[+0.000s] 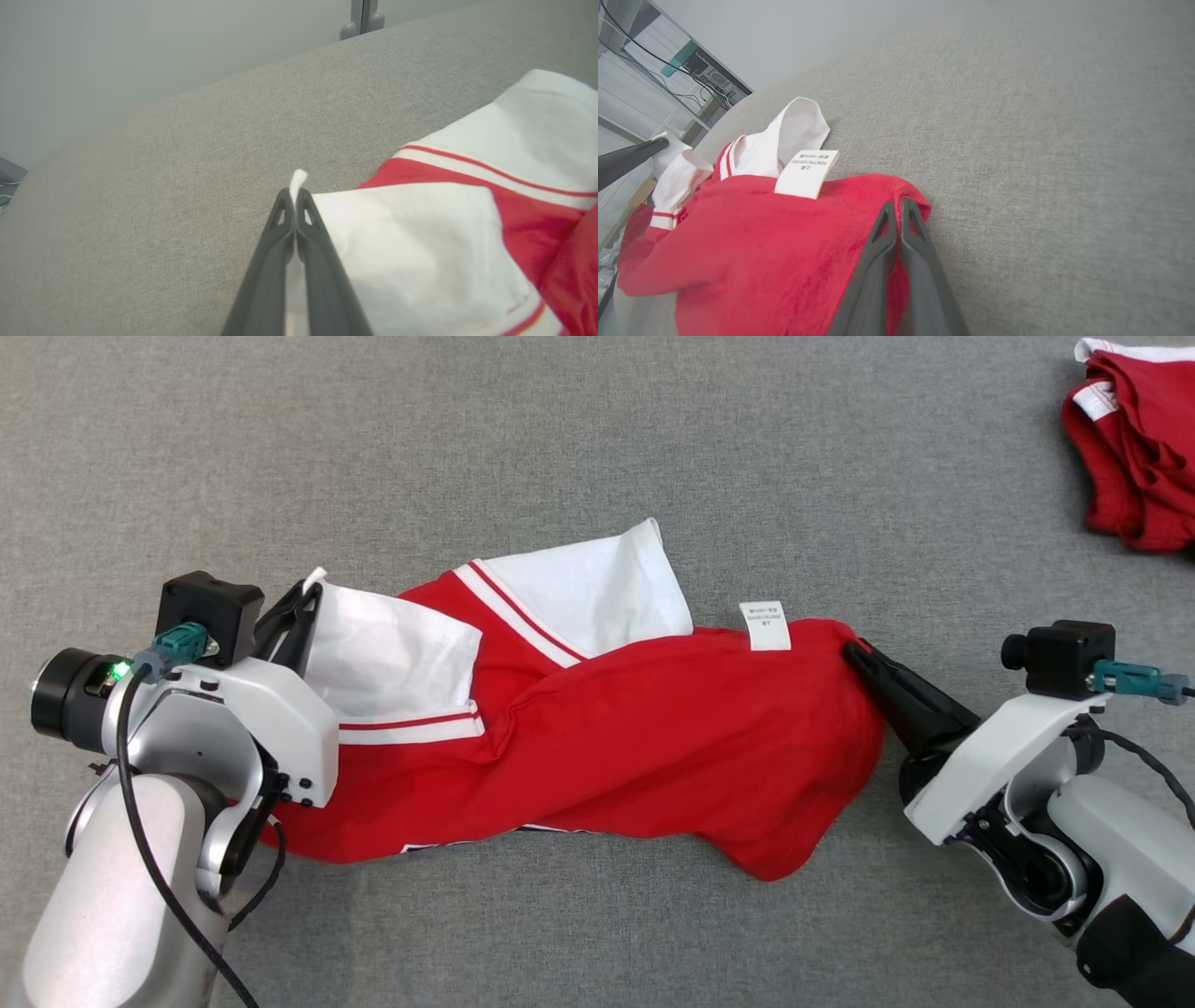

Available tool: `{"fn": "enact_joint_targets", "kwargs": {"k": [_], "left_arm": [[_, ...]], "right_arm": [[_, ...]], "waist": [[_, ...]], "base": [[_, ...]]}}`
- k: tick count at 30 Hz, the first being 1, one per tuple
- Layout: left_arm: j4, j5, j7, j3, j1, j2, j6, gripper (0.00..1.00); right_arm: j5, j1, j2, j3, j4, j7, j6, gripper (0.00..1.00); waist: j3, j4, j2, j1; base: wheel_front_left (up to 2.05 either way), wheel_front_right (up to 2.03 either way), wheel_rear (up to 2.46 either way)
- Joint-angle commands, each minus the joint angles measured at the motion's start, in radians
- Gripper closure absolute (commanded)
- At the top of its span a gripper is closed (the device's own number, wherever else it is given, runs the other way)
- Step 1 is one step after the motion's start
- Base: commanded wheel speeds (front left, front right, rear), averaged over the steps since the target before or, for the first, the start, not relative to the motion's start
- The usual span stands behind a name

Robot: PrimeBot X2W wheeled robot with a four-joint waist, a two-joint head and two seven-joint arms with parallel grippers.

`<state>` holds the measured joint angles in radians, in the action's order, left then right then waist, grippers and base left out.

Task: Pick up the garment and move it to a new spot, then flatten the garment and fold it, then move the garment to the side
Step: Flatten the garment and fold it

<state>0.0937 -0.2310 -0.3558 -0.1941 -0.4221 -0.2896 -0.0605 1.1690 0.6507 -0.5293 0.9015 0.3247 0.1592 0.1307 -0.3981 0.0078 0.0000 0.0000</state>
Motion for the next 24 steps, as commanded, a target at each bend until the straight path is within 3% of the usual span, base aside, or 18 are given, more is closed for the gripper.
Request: {"fn": "enact_joint_targets", "kwargs": {"k": [1,7,17,24], "left_arm": [[-0.004,-0.004,0.005,0.004,-0.003,-0.004,0.004,1.00],[-0.029,-0.015,0.079,0.022,-0.008,-0.003,0.010,1.00],[-0.125,-0.121,0.274,0.118,-0.053,0.020,-0.007,1.00],[-0.175,-0.178,0.297,0.174,-0.092,0.001,-0.012,1.00]], "right_arm": [[0.005,0.012,-0.011,0.002,-0.003,0.007,0.000,1.00],[0.005,0.028,-0.054,0.021,-0.018,0.057,0.000,1.00],[0.011,0.068,-0.138,-0.070,-0.121,0.102,0.000,1.00],[0.029,0.107,-0.223,-0.135,-0.181,0.106,0.000,1.00]], "waist": [[0.001,0.000,0.0000,0.0000],[0.024,-0.005,0.0000,0.0000],[0.121,-0.012,0.0000,0.0000],[0.200,-0.014,0.0000,0.0000]], "base": [[0.00,0.00,0.00],[0.00,0.00,0.00],[0.00,0.00,0.00],[0.00,0.00,0.00]]}}
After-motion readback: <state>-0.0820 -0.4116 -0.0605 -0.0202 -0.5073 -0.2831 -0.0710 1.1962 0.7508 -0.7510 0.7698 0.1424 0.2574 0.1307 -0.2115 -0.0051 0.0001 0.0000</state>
